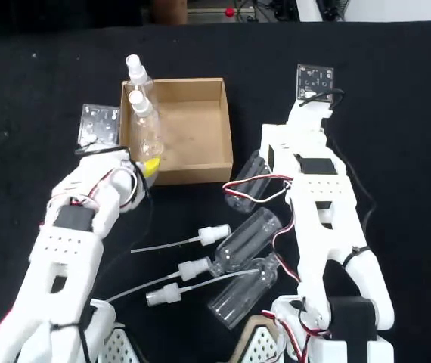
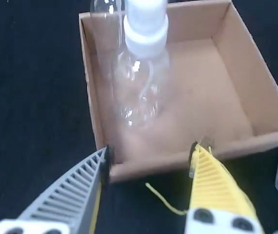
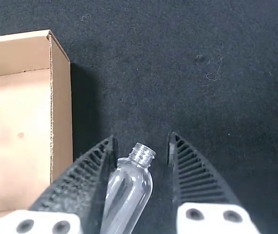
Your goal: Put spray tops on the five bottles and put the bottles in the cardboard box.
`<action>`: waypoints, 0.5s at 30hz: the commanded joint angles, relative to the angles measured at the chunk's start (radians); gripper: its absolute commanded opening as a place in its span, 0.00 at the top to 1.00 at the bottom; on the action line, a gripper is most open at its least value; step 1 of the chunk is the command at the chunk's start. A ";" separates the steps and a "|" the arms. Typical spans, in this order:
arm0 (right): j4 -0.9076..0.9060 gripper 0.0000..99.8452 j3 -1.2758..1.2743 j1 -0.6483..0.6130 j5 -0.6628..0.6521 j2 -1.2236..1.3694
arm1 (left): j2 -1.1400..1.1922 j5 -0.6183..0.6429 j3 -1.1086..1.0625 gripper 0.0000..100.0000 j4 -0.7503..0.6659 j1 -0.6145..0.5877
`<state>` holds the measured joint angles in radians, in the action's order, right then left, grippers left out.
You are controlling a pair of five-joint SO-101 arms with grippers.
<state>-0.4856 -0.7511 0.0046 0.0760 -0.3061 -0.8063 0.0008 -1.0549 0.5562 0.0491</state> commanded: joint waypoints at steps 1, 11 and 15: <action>0.029 0.84 0.004 0.023 0.009 -0.056 | -0.169 0.006 0.071 0.81 0.210 -0.044; -0.055 0.96 0.061 0.018 0.005 -0.067 | -0.404 0.038 -0.185 0.92 0.091 -0.248; -0.230 0.99 0.183 0.002 0.003 -0.064 | -0.503 0.132 -0.374 0.97 -0.083 -0.302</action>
<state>-0.6053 -0.7035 0.0046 0.0760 -0.3046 -1.2114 0.0514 -1.3034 0.6391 -0.1979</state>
